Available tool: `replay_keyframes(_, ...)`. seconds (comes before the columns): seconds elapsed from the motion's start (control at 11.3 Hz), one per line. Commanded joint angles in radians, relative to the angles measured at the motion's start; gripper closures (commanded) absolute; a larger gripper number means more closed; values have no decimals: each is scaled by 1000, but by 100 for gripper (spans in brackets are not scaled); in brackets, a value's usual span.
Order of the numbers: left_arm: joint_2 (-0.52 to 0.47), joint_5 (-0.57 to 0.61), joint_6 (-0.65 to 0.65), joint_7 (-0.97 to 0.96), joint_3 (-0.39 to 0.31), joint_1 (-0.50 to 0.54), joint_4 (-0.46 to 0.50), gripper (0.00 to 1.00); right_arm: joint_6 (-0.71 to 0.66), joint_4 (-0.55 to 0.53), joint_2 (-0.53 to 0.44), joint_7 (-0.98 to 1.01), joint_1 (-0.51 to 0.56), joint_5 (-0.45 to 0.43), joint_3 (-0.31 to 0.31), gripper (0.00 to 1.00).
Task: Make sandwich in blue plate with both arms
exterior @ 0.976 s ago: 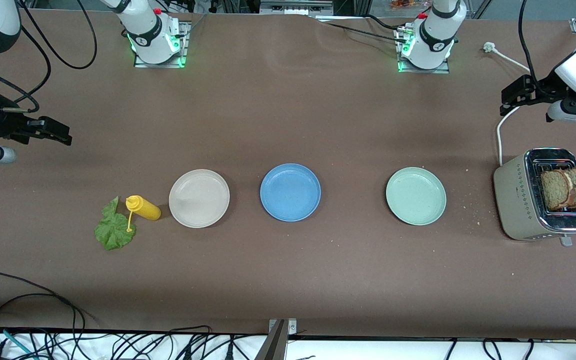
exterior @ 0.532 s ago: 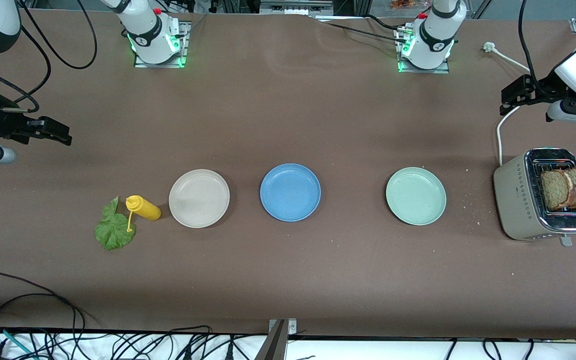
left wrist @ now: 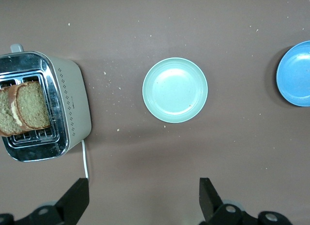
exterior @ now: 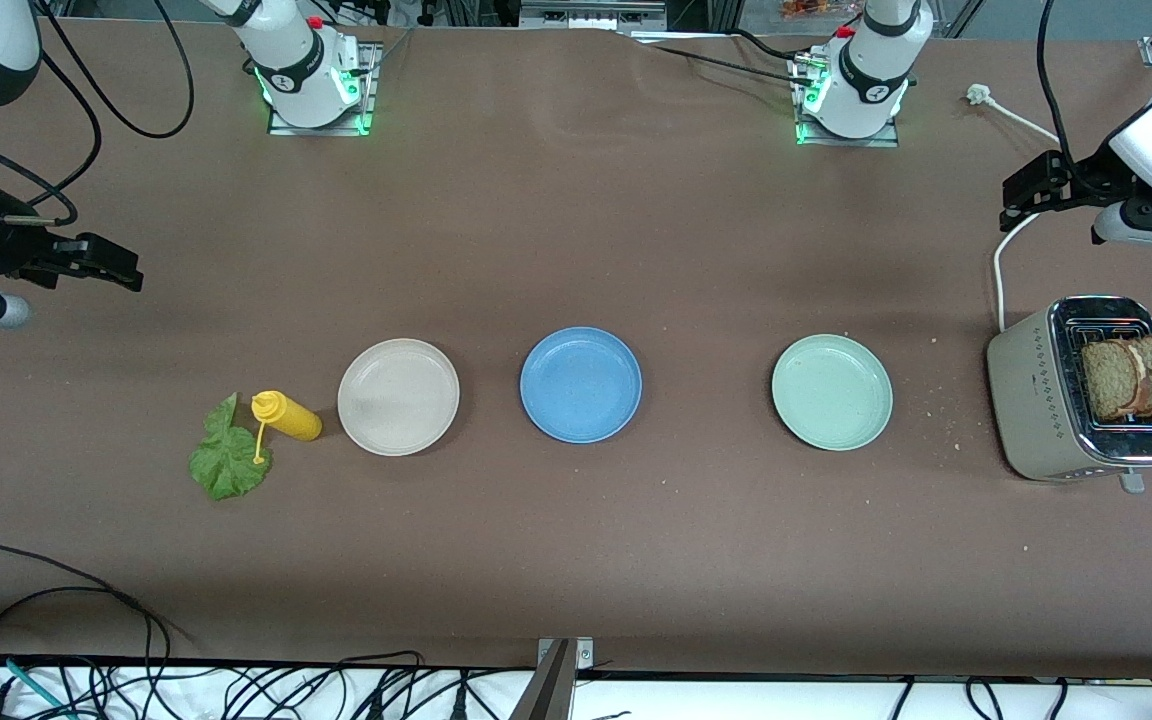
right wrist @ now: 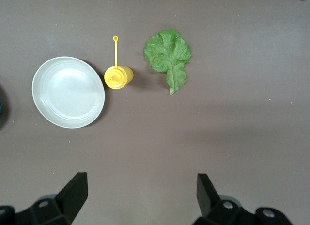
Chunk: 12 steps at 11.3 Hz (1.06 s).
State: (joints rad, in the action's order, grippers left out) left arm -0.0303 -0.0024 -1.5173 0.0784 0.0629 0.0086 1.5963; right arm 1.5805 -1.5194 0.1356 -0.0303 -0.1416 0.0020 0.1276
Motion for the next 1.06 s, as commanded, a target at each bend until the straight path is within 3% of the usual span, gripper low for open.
replay_keyframes(0.0, 12, -19, 20, 11, 0, 5, -19, 0, -4, 10, -5, 0, 5, 6, -2, 0)
replay_keyframes(0.98, 9, -16, 20, -5, 2, 5, -24, 0, 1, 10, -5, 4, 7, 4, -2, 0)
